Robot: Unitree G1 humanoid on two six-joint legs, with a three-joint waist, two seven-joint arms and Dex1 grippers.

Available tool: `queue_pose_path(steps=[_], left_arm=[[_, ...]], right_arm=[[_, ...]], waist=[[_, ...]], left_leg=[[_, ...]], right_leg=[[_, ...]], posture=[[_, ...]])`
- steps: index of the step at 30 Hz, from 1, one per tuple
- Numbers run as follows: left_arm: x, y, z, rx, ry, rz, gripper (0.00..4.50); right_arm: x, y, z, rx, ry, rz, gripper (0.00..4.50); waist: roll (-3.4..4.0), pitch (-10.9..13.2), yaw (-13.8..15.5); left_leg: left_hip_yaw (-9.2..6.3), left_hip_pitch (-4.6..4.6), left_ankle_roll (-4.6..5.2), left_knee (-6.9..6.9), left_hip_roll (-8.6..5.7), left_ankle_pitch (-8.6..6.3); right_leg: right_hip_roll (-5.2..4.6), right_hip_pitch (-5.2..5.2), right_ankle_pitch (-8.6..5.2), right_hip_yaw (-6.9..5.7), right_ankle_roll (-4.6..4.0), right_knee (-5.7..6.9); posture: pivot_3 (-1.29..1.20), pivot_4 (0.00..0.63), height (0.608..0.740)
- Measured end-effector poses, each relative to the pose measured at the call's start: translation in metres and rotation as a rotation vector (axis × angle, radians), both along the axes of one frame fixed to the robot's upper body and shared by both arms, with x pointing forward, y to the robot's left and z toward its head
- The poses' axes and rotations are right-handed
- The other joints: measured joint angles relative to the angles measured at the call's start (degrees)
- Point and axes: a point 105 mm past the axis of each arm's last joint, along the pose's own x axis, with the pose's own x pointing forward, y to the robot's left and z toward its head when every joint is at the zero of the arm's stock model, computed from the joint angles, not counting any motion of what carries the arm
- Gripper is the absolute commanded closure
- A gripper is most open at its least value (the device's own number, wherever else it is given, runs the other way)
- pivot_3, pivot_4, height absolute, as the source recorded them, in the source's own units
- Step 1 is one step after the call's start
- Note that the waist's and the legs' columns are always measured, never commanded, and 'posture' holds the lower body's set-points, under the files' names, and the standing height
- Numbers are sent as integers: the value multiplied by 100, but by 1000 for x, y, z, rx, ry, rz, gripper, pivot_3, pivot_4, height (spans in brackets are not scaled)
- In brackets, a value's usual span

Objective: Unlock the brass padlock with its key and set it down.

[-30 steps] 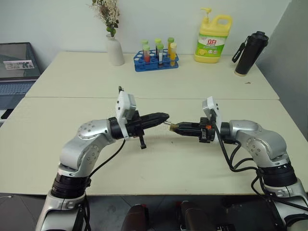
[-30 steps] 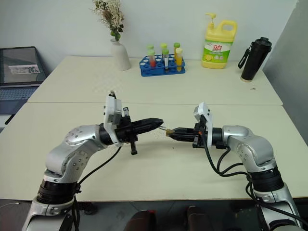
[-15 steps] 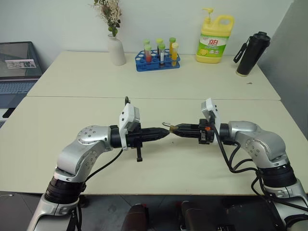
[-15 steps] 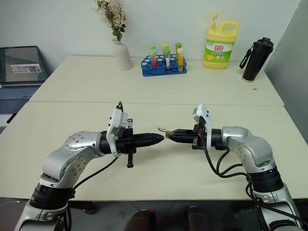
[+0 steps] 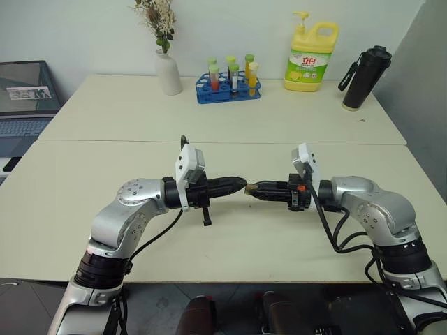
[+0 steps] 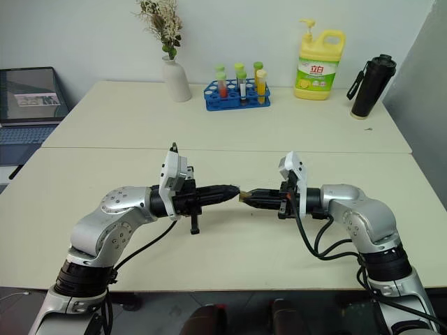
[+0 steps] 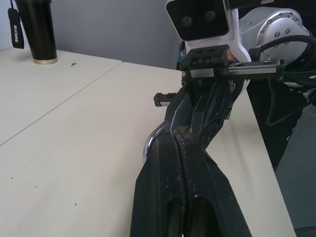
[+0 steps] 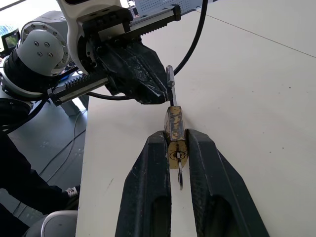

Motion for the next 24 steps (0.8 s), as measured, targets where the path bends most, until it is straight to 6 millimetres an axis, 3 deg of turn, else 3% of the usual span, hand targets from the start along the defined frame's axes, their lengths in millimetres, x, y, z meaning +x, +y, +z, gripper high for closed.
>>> queue_pose_path(steps=[15,20,24], left_arm=[[2,0,2,5,-37,27,4500],[-8,20,-7,121,-120,44,4500],[-15,46,-25,352,-306,62,3593]], right_arm=[[-1,1,-2,-5,6,7,4345],[0,-1,-3,-18,15,-2,4345],[-1,-8,-9,-53,63,-12,4345]], waist=[[0,0,0],[2,1,-15],[5,3,-6]], left_leg=[[0,0,0,0,1,0],[1,2,0,-5,3,0],[4,2,0,-6,3,0]], right_leg=[[0,0,0,0,0,0],[0,-2,-1,2,-3,-1],[-11,-3,-2,2,-7,-3]], posture=[[0,150,740],[0,150,740],[0,150,740]])
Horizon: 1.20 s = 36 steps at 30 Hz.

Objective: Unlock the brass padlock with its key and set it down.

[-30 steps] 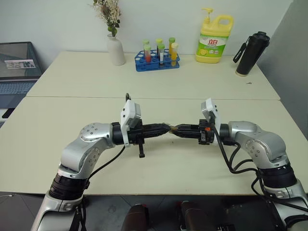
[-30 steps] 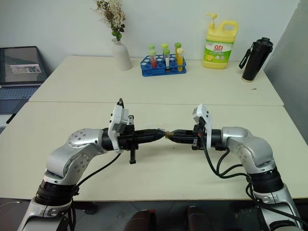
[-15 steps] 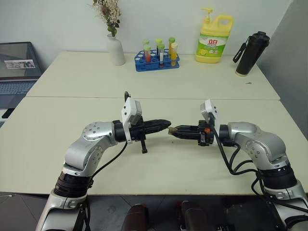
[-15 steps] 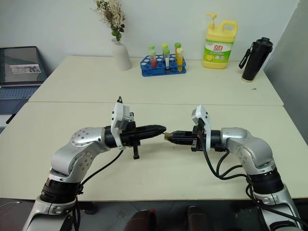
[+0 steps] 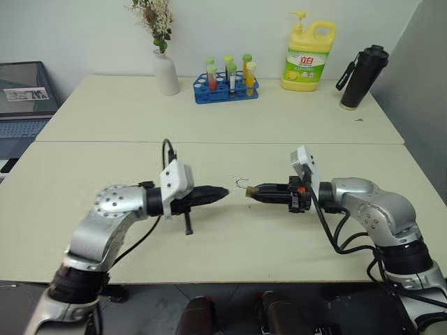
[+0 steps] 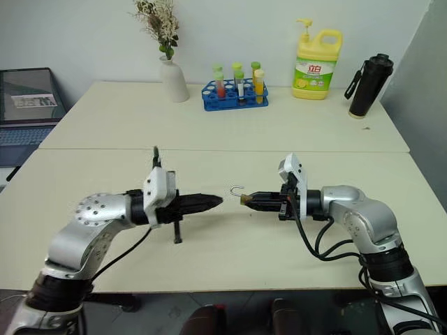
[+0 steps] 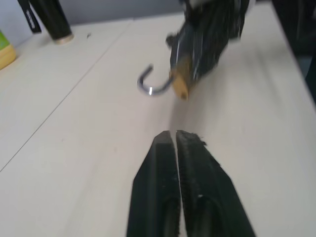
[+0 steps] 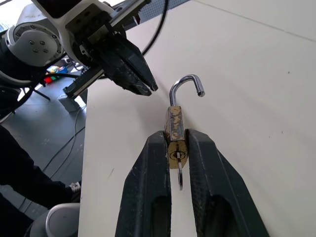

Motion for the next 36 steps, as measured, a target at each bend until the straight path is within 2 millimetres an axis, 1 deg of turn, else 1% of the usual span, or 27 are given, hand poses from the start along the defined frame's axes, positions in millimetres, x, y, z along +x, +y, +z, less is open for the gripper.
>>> queue_pose_path(steps=[2,3,7,11,16,23,26,28,30,32,36], left_arm=[[-7,5,-7,84,-74,-40,2934],[-10,4,-8,98,-99,-62,2583],[-18,1,-7,112,-137,-113,1236],[-26,0,-9,125,-115,-124,0],[-30,-5,-7,124,-122,-138,0],[-31,-7,-8,126,-127,-136,0],[-31,-10,-10,128,-128,-140,0],[-32,-12,-12,125,-124,-147,0],[-32,-14,-13,127,-124,-150,0],[-33,-15,-13,124,-125,-153,0],[-32,-17,-14,122,-138,-152,0]], right_arm=[[1,-8,-5,-29,36,-15,4345],[2,-10,-7,-38,54,-19,4345],[4,-13,-14,-56,134,-25,4345],[5,-16,-25,-82,242,-40,4345],[7,-14,-41,-110,370,-48,4345],[20,-8,-53,-147,424,-87,4345],[27,-7,-65,-177,469,-124,4345],[27,-8,-73,-195,500,-135,4345],[27,-9,-73,-211,503,-130,3615],[26,-11,-76,-232,505,-125,3053],[23,-9,-71,-221,495,-89,1625]], waist=[[0,0,8],[0,1,23],[-2,1,23],[-1,1,4],[-1,1,1],[-1,2,-5],[-1,1,-9],[-1,2,-7],[-1,2,-7],[-1,2,-7],[-1,0,-6]], left_leg=[[5,-1,0,0,-2,0],[4,-3,0,0,-3,0],[5,-3,1,1,-3,0],[3,-3,1,-1,2,0],[2,-2,1,0,2,0],[3,-2,1,0,2,0],[3,-2,1,0,2,0],[3,-3,1,0,1,0],[4,-2,1,0,1,0],[2,-2,1,0,1,0],[1,3,1,2,2,0]], right_leg=[[-13,0,12,1,-24,-2],[-19,0,12,-2,-23,-4],[-20,0,-2,-2,1,-4],[-16,0,-2,-2,0,-3],[-8,0,-2,-2,1,-1],[-1,-1,-2,-1,1,-1],[0,-1,-1,-1,0,-1],[0,-1,0,-1,-2,-1],[0,-1,0,-1,-2,-1],[0,-1,-1,-2,0,-1],[0,5,-1,-3,1,0]], posture=[[0,150,740],[0,150,740],[0,150,740],[0,150,740],[0,150,740],[0,150,740],[0,150,740],[0,150,740],[0,150,740],[0,150,740],[0,150,740]])
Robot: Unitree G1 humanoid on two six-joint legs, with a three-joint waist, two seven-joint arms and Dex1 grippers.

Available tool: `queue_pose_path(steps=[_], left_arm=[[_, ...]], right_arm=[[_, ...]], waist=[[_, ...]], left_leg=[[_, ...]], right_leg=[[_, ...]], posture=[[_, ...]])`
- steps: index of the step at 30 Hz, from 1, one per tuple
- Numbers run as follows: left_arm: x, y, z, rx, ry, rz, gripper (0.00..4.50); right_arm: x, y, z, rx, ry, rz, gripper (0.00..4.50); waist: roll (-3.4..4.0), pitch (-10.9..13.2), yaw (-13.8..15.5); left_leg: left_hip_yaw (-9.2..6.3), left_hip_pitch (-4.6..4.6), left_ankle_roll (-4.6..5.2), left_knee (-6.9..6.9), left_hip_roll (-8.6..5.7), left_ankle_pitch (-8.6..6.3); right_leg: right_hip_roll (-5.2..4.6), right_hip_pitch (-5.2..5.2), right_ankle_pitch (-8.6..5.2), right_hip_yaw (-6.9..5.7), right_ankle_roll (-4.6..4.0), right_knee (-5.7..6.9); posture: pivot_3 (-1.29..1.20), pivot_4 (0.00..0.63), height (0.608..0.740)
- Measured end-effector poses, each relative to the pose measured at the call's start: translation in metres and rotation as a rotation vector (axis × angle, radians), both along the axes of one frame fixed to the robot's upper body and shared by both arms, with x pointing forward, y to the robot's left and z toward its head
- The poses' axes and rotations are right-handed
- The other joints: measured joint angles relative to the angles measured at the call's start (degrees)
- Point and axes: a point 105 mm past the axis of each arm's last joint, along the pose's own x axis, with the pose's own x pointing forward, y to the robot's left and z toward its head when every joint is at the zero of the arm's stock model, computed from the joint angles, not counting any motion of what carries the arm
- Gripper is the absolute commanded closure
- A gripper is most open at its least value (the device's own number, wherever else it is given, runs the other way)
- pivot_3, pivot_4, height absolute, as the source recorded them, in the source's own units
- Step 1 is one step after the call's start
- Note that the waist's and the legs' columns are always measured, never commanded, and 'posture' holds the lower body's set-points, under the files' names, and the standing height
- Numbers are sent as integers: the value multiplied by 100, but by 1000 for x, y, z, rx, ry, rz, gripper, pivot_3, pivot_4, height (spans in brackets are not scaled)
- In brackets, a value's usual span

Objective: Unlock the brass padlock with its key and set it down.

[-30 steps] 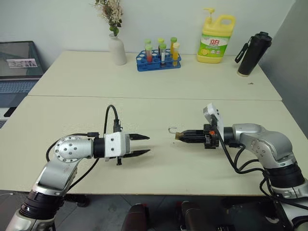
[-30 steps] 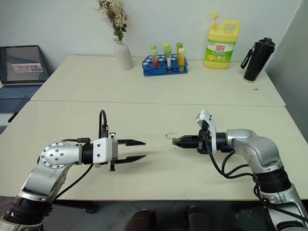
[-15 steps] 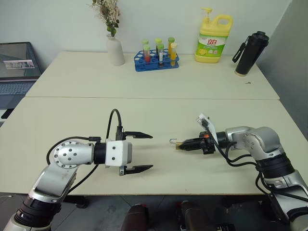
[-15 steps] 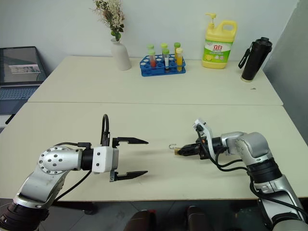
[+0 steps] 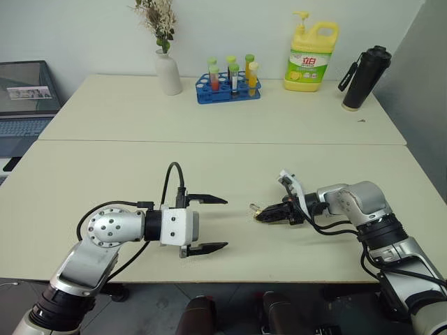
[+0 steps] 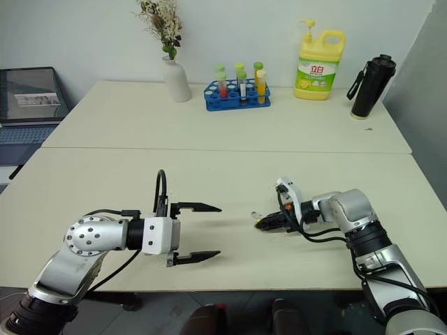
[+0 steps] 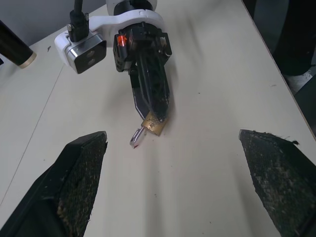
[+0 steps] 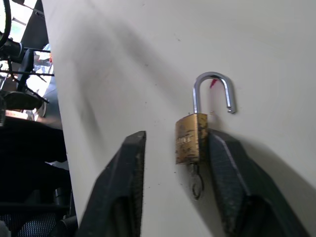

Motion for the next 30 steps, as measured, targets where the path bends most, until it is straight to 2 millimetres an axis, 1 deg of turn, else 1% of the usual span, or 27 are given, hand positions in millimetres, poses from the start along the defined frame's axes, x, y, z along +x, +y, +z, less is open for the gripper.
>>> queue_pose_path(steps=[3,5,10,13,15,19,22,24,30], left_arm=[[0,-2,0,-21,-1,4,0],[2,-2,-1,-30,8,15,0],[11,6,-5,-72,93,106,0],[19,12,-6,-87,140,189,0],[23,16,-7,-95,158,231,0],[22,19,-7,-72,169,230,0],[20,21,-8,-44,178,217,0],[17,22,-8,-27,195,191,0],[14,18,-3,-26,209,131,0]], right_arm=[[-1,-5,3,-10,-22,13,612],[-3,-16,5,-42,-66,23,14],[-6,-42,4,-180,-316,81,14],[-12,-49,6,-203,-422,104,14],[-15,-49,14,-175,-481,101,14],[-20,-49,35,-135,-620,89,14],[-31,-49,38,-131,-679,128,14],[-39,-51,37,-158,-717,172,14],[-39,-50,41,-169,-783,191,14]], waist=[[0,0,17],[0,-1,44],[-3,-2,57],[-4,-1,31],[-4,0,20],[-3,1,-5],[-3,2,7],[-3,2,9],[-4,3,5]], left_leg=[[0,1,0,5,-3,0],[0,1,1,7,-8,0],[1,-2,0,8,-8,0],[0,-3,0,4,-2,0],[-2,-4,0,2,1,0],[-3,-1,-1,-1,7,0],[-2,-2,-1,-2,4,0],[1,-2,-1,-1,-1,0],[4,0,-1,2,1,0]], right_leg=[[0,3,1,-1,2,1],[0,5,0,-2,3,1],[-1,4,0,-1,5,-3],[0,0,0,0,5,-2],[0,-1,-1,0,5,-1],[0,-2,-1,1,4,-1],[0,-2,-2,0,3,-2],[0,-2,-2,1,3,-2],[4,-1,-2,4,3,-1]], posture=[[0,150,740],[0,150,740],[0,150,740],[0,150,740],[0,150,740],[0,150,740],[0,150,740],[0,150,740],[0,150,740]])
